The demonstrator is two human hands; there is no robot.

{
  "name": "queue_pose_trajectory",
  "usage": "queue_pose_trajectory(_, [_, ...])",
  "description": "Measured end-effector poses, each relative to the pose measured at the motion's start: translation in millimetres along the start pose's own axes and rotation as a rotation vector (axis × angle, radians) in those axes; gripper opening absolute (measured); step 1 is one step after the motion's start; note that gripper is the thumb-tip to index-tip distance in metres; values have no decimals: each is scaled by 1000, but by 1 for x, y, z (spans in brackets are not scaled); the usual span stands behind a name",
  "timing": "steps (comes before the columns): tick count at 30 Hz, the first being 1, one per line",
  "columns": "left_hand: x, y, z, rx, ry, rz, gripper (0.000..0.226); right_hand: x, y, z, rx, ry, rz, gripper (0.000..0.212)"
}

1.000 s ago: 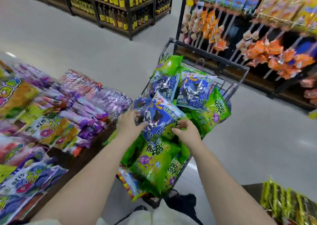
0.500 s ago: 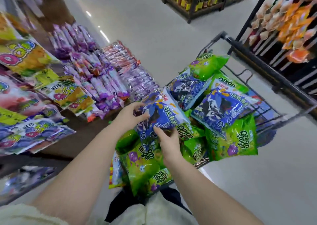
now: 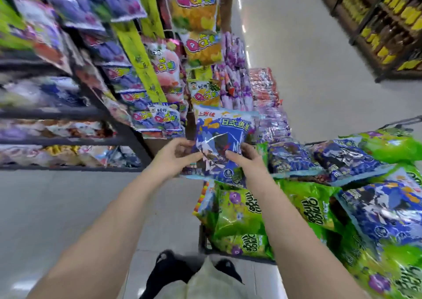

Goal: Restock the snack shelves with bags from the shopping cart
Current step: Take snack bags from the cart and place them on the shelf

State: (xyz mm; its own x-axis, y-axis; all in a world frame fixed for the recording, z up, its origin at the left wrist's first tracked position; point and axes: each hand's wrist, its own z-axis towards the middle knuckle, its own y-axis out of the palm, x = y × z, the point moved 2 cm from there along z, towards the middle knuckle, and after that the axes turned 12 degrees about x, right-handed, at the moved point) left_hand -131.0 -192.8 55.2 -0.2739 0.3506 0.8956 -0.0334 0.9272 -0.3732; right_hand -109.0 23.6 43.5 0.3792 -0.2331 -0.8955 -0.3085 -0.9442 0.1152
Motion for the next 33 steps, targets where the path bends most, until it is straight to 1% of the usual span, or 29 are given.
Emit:
queue_pose_trajectory(2, [-14, -40, -13, 14, -71, -76, 75, 0, 34, -7, -115, 14, -46, 37])
queue_pose_trajectory(4, [-33, -77, -25, 37, -150, -199, 81, 1, 74, -17, -211, 7, -98, 48])
queue_pose_trajectory(7, [-62, -137, -45, 81, -176, -373, 76, 6, 145, -39, -329, -25, -159, 53])
queue_pose_trajectory(9, [-79, -185, -60, 191, -184, -451, 69, 12, 198, -59, -396, -84, -202, 60])
queue_pose_trajectory(11, [-99, -239, -74, 317, -179, -495, 59, 22, 257, -82, -455, -136, -231, 58])
queue_pose_trajectory(12, [-106, -265, -81, 376, -176, -498, 59, 26, 287, -93, -467, -148, -240, 55])
queue_pose_trajectory(14, [-126, -326, -91, 502, -173, -482, 69, 34, 354, -118, -492, -205, -268, 41])
queue_pose_trajectory(15, [-131, -357, -95, 553, -156, -474, 69, 36, 388, -131, -508, -241, -275, 34])
queue_pose_trajectory(16, [-137, -388, -99, 604, -135, -466, 63, 38, 423, -143, -529, -269, -275, 32])
queue_pose_trajectory(18, [-144, -449, -103, 708, -95, -472, 41, 38, 491, -168, -572, -317, -278, 39])
queue_pose_trajectory(19, [-148, -480, -103, 758, -83, -470, 37, 38, 523, -180, -599, -336, -272, 41])
queue_pose_trajectory(21, [-151, -536, -102, 845, -37, -458, 39, 35, 584, -200, -654, -348, -244, 43])
queue_pose_trajectory(24, [-154, -615, -95, 967, 25, -417, 52, 23, 661, -226, -746, -356, -212, 53])
queue_pose_trajectory(25, [-152, -638, -91, 995, 44, -411, 53, 17, 684, -231, -781, -348, -197, 55])
queue_pose_trajectory(28, [-138, -704, -71, 1016, 119, -408, 46, -8, 748, -239, -851, -389, -191, 56])
queue_pose_trajectory(31, [-121, -766, -47, 1049, 196, -399, 45, -38, 809, -243, -843, -472, -170, 54])
queue_pose_trajectory(33, [-105, -804, -31, 1077, 251, -399, 42, -60, 847, -246, -802, -532, -126, 44])
